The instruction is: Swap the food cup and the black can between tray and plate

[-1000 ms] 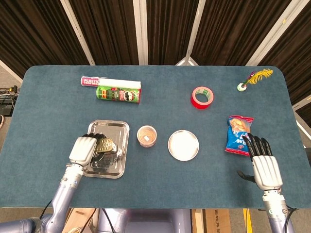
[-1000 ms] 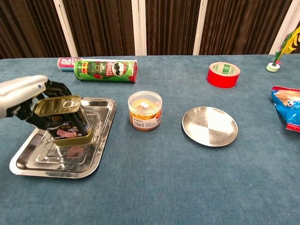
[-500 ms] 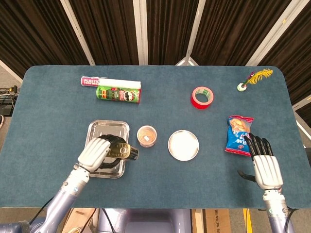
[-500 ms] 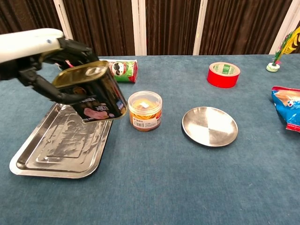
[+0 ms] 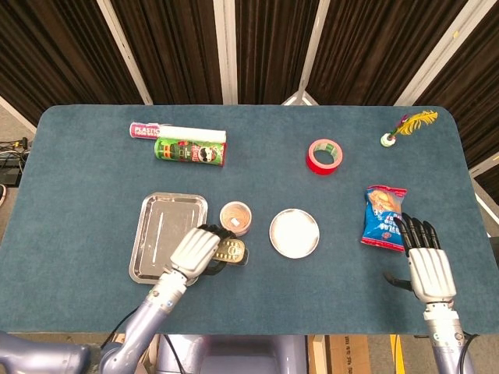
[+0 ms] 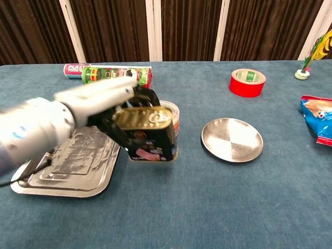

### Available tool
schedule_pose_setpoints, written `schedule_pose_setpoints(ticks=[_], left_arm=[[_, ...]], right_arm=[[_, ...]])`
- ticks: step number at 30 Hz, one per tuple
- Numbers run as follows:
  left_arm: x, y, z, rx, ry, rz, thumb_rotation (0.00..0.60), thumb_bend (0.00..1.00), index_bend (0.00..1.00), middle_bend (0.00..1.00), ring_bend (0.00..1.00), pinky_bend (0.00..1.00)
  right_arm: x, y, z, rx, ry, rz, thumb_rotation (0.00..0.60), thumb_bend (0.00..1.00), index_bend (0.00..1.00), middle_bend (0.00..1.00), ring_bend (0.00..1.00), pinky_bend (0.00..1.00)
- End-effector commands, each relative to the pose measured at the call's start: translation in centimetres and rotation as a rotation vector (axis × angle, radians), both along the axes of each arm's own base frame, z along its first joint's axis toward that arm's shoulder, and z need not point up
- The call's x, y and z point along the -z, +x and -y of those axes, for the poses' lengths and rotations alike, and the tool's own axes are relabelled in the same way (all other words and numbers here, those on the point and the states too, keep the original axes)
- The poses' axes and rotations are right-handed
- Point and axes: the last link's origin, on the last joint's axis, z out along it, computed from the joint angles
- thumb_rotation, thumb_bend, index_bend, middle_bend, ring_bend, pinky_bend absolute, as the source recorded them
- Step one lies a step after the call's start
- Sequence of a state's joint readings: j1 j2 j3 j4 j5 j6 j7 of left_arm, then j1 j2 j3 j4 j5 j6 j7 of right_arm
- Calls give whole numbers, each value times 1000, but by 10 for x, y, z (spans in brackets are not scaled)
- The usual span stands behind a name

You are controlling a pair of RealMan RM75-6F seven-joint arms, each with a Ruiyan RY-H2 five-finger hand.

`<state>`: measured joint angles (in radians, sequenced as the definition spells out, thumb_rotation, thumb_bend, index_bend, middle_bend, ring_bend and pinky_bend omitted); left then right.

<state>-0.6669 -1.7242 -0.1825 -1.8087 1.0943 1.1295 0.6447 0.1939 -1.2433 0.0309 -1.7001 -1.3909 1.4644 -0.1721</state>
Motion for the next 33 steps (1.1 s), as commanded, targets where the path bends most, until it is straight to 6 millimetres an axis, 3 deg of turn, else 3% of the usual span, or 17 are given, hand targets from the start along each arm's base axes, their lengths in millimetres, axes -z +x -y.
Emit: schedule_pose_setpoints(ticks=[1, 6, 8, 12, 17, 22, 28, 33], left_arm=[[12, 3, -1, 9, -6, -19, 600, 560, 408, 394, 318, 331], [21, 4, 1, 16, -14, -43, 600, 386, 372, 305, 251, 293], [21, 5, 2, 20, -32, -54, 600, 278, 329, 234, 166, 244], [13, 2, 5, 29, -38, -116, 600, 152, 261, 134, 37, 157], [3, 6, 12, 19, -81, -158, 600, 135, 254, 106, 1, 131], [-37, 20, 15, 30, 45, 22, 600, 135, 259, 133, 9, 131], [-63, 7, -5, -22, 165, 170, 600, 135, 255, 120, 8, 120], [-59, 4, -29, -52, 145, 170, 600, 129, 237, 66, 0, 75]], right_arm=[[0, -1, 0, 2, 0, 0, 600, 2, 0, 0, 0, 0], [0, -2, 2, 6, 3, 7, 600, 1, 0, 0, 0, 0], [-1, -2, 2, 5, 0, 12, 600, 2, 0, 0, 0, 0], [-1, -2, 1, 5, 1, 20, 600, 1, 0, 0, 0, 0], [-2, -2, 1, 10, 3, 20, 600, 2, 0, 0, 0, 0], [-3, -3, 1, 17, -1, 19, 600, 2, 0, 0, 0, 0], [-3, -4, 2, 23, 1, 13, 600, 2, 0, 0, 0, 0], [1, -5, 4, 32, 10, 11, 600, 1, 0, 0, 0, 0]])
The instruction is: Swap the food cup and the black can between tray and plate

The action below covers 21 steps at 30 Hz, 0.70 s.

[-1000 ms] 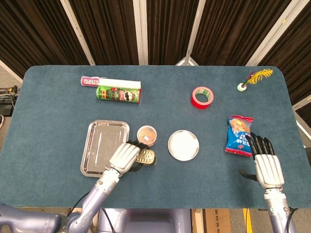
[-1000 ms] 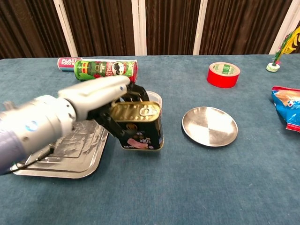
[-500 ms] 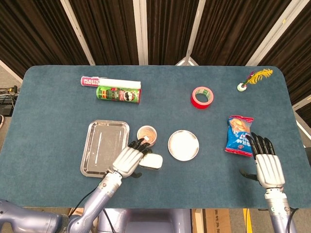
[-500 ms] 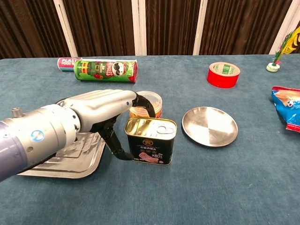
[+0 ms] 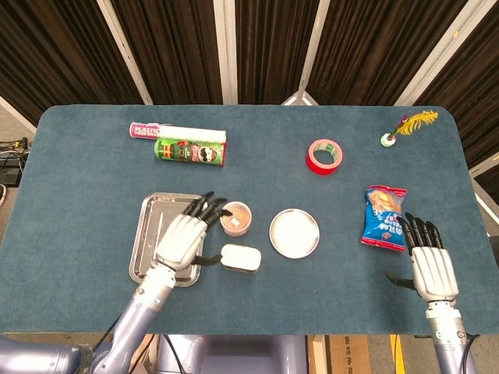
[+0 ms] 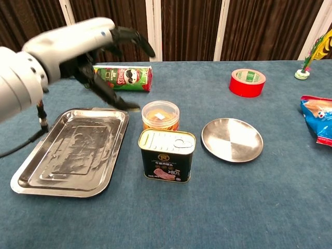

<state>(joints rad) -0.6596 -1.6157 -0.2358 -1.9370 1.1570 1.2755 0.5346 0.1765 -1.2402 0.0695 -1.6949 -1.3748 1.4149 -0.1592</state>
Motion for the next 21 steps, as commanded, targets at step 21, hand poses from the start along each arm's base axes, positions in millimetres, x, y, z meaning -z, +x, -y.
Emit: schedule_pose_setpoints(ticks=[21], left_arm=[[70, -6, -63, -92, -177, 40, 600, 15, 193, 0, 0, 2]], right_arm=[[8, -4, 6, 26, 22, -8, 600, 2, 0, 0, 0, 0]])
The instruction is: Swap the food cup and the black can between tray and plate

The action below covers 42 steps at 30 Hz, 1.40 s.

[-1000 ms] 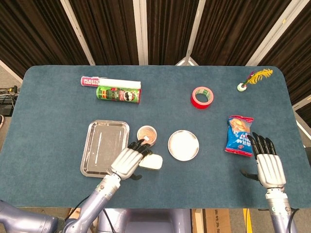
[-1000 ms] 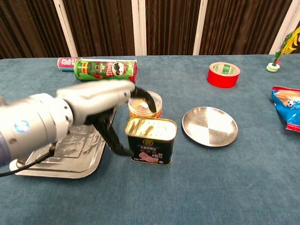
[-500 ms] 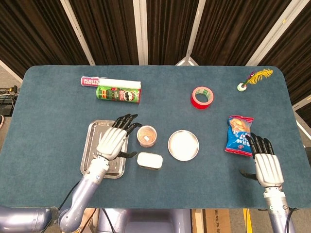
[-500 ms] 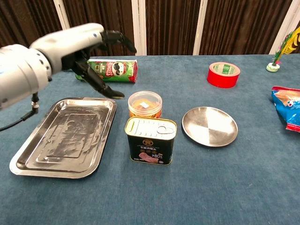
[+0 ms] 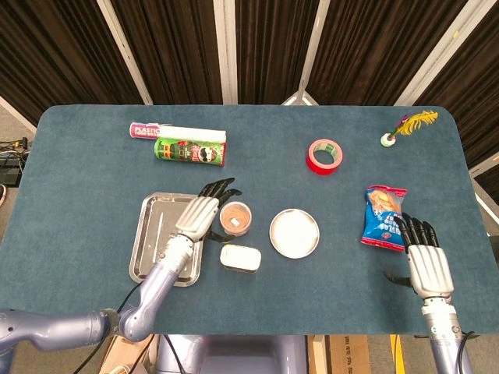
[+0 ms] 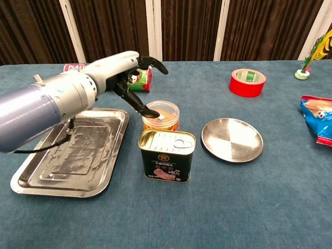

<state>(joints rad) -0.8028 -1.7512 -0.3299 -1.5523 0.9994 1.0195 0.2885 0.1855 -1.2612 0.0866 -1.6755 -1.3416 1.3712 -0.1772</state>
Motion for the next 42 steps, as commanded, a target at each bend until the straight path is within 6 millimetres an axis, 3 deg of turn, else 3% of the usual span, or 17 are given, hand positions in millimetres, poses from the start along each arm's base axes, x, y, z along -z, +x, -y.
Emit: schedule_pose_setpoints(ticks=[1, 15, 21, 25, 28, 31, 37, 42], left_arm=[[11, 0, -1, -6, -20, -1, 600, 15, 192, 0, 0, 4], [41, -12, -4, -30, -18, -17, 600, 18, 186, 0, 0, 19], [53, -18, -6, -40, -29, -51, 600, 49, 189, 0, 0, 100], [57, -18, -7, -35, -23, -60, 600, 201, 219, 47, 17, 174], [57, -18, -9, -25, 0, -62, 600, 385, 242, 139, 93, 230], [56, -19, -10, -16, 41, -70, 600, 493, 271, 221, 162, 285], [50, -21, -15, -22, 89, -66, 600, 548, 301, 266, 195, 308], [30, -19, -14, -6, 116, -16, 600, 543, 305, 267, 196, 293]], right_arm=[[0, 0, 0, -1, 2, 1, 600, 1, 0, 0, 0, 0], [-2, -1, -1, 3, -2, 5, 600, 2, 0, 0, 0, 0], [-2, -1, -1, 5, -3, 2, 600, 2, 0, 0, 0, 0], [-2, -1, 0, 6, -5, 2, 600, 1, 0, 0, 0, 0], [-2, -2, 0, 7, -4, 3, 600, 2, 0, 0, 0, 0], [-1, -1, 0, 5, 0, 5, 600, 1, 0, 0, 0, 0], [-1, -1, 0, 5, 5, 9, 600, 2, 0, 0, 0, 0], [0, -1, 0, 4, 9, 8, 600, 1, 0, 0, 0, 0]])
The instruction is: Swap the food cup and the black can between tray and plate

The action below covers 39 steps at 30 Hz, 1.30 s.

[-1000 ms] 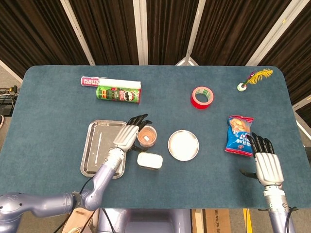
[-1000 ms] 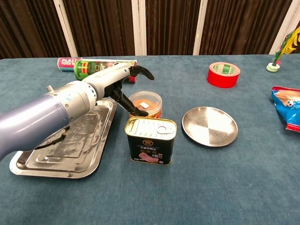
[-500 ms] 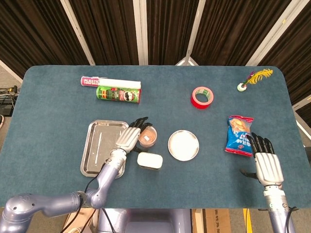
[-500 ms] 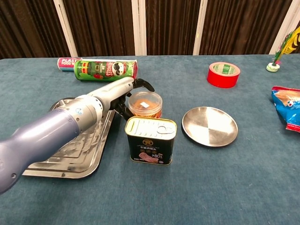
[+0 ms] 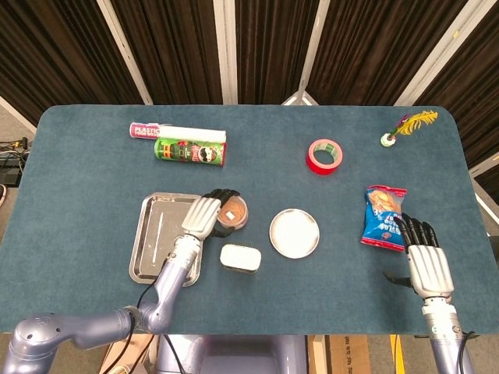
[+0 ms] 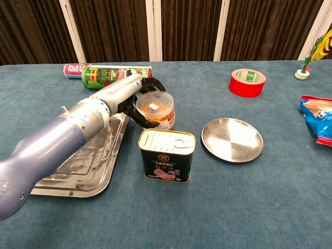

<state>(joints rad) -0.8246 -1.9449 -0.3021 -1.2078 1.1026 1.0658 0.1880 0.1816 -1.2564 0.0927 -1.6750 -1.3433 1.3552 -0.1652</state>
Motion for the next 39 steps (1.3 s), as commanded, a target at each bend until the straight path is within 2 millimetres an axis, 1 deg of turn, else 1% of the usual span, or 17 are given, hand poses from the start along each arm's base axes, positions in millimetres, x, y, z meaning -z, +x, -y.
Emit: schedule_pose_setpoints(ticks=[1, 3, 5, 6, 8, 11, 14, 18, 21, 24, 26, 29, 32, 35, 38, 39], left_arm=[[-20, 0, 1, 19, 22, 46, 600, 539, 305, 266, 195, 287], [-36, -3, 5, 32, 32, 56, 600, 533, 307, 256, 191, 275], [-58, -17, 10, 25, 40, 27, 600, 530, 308, 243, 186, 267], [-66, -23, 13, 21, 40, 11, 600, 529, 309, 239, 186, 266], [-88, -42, 21, 0, 47, -50, 600, 528, 309, 233, 185, 264], [-106, -75, 33, -48, 33, -126, 600, 525, 310, 230, 179, 263], [-110, -98, 40, -80, 5, -125, 600, 521, 312, 230, 178, 262], [-101, -124, 45, -98, -41, -96, 600, 514, 312, 227, 178, 262], [-94, -137, 45, -100, -57, -93, 600, 507, 312, 222, 177, 261], [-89, -142, 44, -93, -66, -63, 600, 458, 311, 208, 168, 252], [-87, -144, 43, -78, -66, -55, 600, 381, 298, 176, 128, 227], [-82, -148, 43, -66, -90, -81, 600, 208, 242, 79, 33, 142], [-81, -154, 46, -60, -136, -149, 600, 111, 191, 14, 0, 73], [-87, -155, 47, -62, -140, -191, 600, 28, 158, 0, 0, 27], [-99, -147, 49, -60, -116, -181, 600, 5, 153, 0, 0, 8], [-107, -143, 50, -51, -88, -172, 600, 0, 152, 0, 0, 7]], right_arm=[[0, 0, 0, -1, 0, 1, 600, 1, 1, 0, 0, 0], [0, 1, -1, -2, -2, 2, 600, 2, 1, 0, 0, 0], [-1, 1, -1, -4, -5, 4, 600, 2, 1, 0, 0, 0], [-1, 1, -1, -5, -5, 5, 600, 2, 1, 0, 0, 0], [-1, 2, -2, -7, -1, 5, 600, 2, 1, 0, 0, 0], [1, 3, -2, -11, 8, 3, 600, 1, 1, 0, 0, 0], [4, 5, -2, -16, 15, 0, 600, 2, 1, 0, 0, 0], [6, 7, -2, -18, 19, -6, 600, 2, 1, 0, 0, 0], [6, 6, -2, -12, 15, -9, 600, 2, 1, 0, 0, 0], [5, 4, -1, -8, 11, -8, 600, 2, 1, 0, 0, 0], [5, 4, -1, -7, 11, -7, 600, 2, 1, 0, 0, 0], [5, 4, -1, -9, 16, -6, 600, 2, 1, 0, 0, 0], [5, 5, -1, -14, 16, -7, 600, 1, 1, 0, 0, 0], [4, 5, -2, -14, 12, -3, 600, 2, 1, 0, 0, 0], [3, 5, -2, -15, 10, 1, 600, 1, 1, 0, 0, 0], [3, 5, -2, -16, 10, 3, 600, 1, 1, 0, 0, 0]])
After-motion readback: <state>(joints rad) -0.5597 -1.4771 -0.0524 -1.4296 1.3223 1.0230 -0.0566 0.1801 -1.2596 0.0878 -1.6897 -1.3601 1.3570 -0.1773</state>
